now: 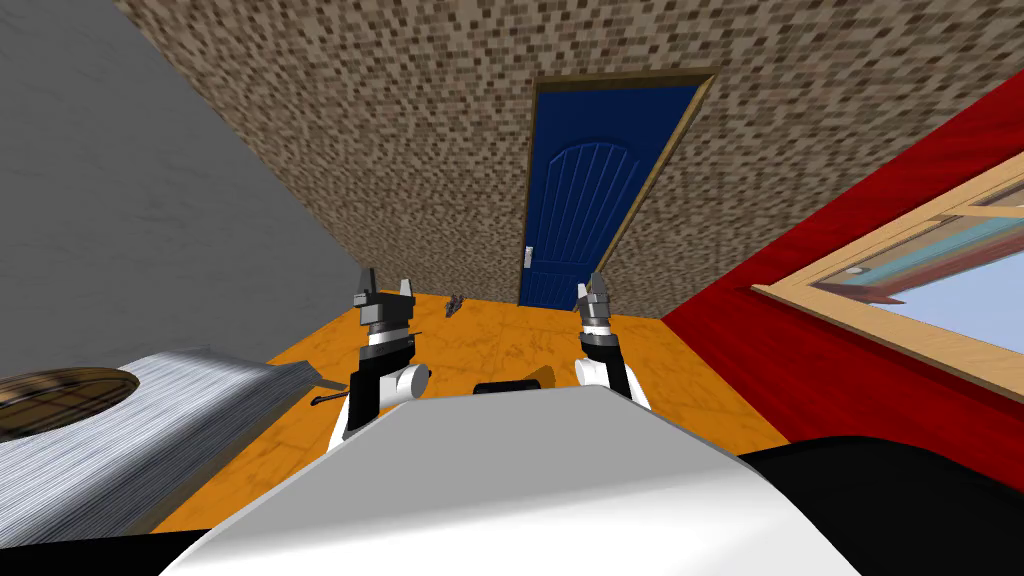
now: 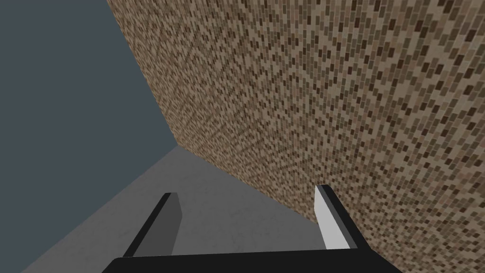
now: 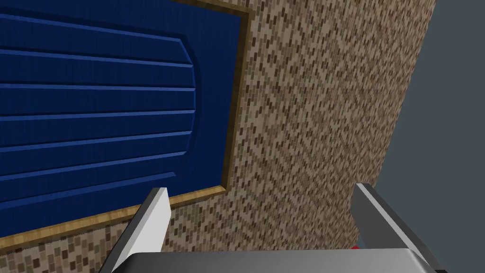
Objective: Pull the door open
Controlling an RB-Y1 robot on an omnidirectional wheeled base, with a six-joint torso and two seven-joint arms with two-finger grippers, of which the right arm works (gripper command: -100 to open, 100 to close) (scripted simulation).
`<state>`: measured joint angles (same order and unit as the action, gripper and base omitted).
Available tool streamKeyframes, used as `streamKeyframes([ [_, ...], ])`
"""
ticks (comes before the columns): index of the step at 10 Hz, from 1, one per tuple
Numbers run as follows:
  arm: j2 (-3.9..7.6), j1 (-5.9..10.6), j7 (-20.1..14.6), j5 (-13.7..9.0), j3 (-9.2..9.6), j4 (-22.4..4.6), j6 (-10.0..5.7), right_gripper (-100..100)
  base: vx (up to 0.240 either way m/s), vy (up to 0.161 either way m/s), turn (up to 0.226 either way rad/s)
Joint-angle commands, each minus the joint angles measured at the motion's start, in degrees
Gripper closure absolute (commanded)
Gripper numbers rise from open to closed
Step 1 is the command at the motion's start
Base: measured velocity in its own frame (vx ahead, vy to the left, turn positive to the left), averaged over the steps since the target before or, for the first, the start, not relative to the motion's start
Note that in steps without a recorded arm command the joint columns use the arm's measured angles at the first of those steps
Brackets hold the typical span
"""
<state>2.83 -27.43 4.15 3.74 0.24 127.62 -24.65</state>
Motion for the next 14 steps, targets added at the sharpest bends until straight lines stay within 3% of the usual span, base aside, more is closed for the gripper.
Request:
streamKeyframes([
  [1,0.46,-0.08,-1.6,-1.9,-0.23,-1.0,-0.15,-100,0.033,-0.062,0.130],
  [14,3.05,-0.80,-15.2,-17.8,-2.16,-9.4,-1.46,-100,0.151,0.005,0.092],
])
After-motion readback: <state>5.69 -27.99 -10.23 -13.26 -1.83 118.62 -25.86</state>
